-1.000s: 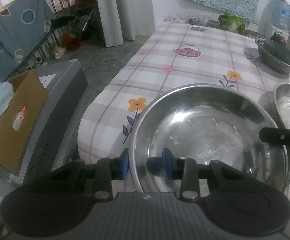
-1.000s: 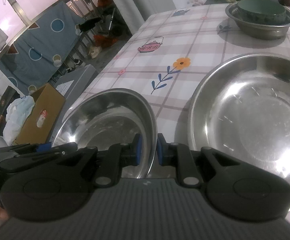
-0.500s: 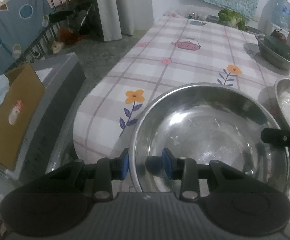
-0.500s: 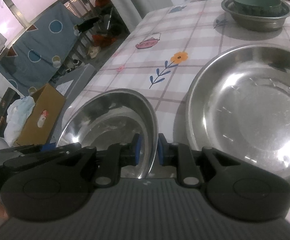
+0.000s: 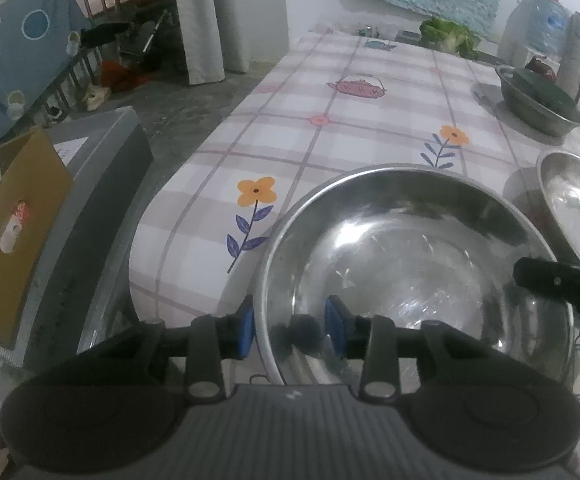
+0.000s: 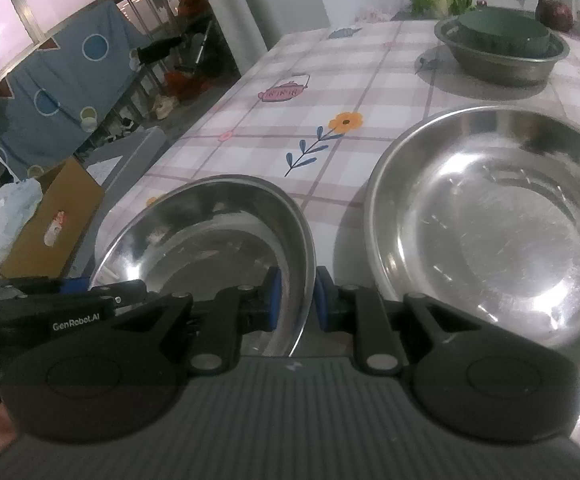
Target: Organize plates and bowls
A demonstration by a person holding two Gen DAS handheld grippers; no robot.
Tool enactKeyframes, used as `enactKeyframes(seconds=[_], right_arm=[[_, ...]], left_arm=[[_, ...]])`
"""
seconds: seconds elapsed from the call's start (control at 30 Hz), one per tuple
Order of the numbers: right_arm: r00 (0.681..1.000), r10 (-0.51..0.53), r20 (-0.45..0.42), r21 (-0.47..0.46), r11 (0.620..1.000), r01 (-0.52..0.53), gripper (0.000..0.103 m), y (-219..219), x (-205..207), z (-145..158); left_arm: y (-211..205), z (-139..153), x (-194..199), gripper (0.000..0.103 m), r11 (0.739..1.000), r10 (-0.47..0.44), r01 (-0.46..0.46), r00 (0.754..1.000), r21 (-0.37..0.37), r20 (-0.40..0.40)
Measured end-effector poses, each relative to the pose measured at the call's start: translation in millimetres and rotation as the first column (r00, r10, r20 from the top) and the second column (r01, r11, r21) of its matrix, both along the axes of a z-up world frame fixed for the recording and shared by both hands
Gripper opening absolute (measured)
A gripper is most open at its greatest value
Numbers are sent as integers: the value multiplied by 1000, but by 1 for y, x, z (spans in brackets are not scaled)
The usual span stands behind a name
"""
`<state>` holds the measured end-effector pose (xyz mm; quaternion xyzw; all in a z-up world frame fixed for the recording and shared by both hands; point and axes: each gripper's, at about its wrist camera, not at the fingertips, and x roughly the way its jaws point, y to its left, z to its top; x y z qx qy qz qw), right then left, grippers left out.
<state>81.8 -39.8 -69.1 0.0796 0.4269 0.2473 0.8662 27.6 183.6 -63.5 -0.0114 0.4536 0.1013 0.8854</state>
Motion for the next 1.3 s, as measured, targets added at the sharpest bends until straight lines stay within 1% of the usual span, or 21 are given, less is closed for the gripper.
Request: enactKeyframes(seconds=[0.13, 0.3, 0.7, 0.9, 1.3], right_arm=[[1000, 2, 18, -17, 1000, -1, 17, 2, -4, -1], [1000, 1, 10, -6, 1000, -1, 18, -1, -4, 0], [1000, -24, 8, 3, 1000, 24, 18, -4, -9, -1], [1000, -24, 5, -1, 1000, 24, 18, -2, -8, 0], [1000, -18, 9, 13, 1000, 18, 18, -1, -4, 1]], left_arm=[[0, 0, 0, 38, 1000, 5, -5, 1000, -1, 4], [-3, 3, 0, 38, 1000, 9, -9, 1000, 7, 23], [-4, -2, 4, 39, 1000, -1, 1, 1000, -2, 19], [-5, -1, 4, 39, 1000, -1, 1, 1000, 8, 20], [1, 7, 1, 39, 1000, 11, -10, 999, -25, 31]])
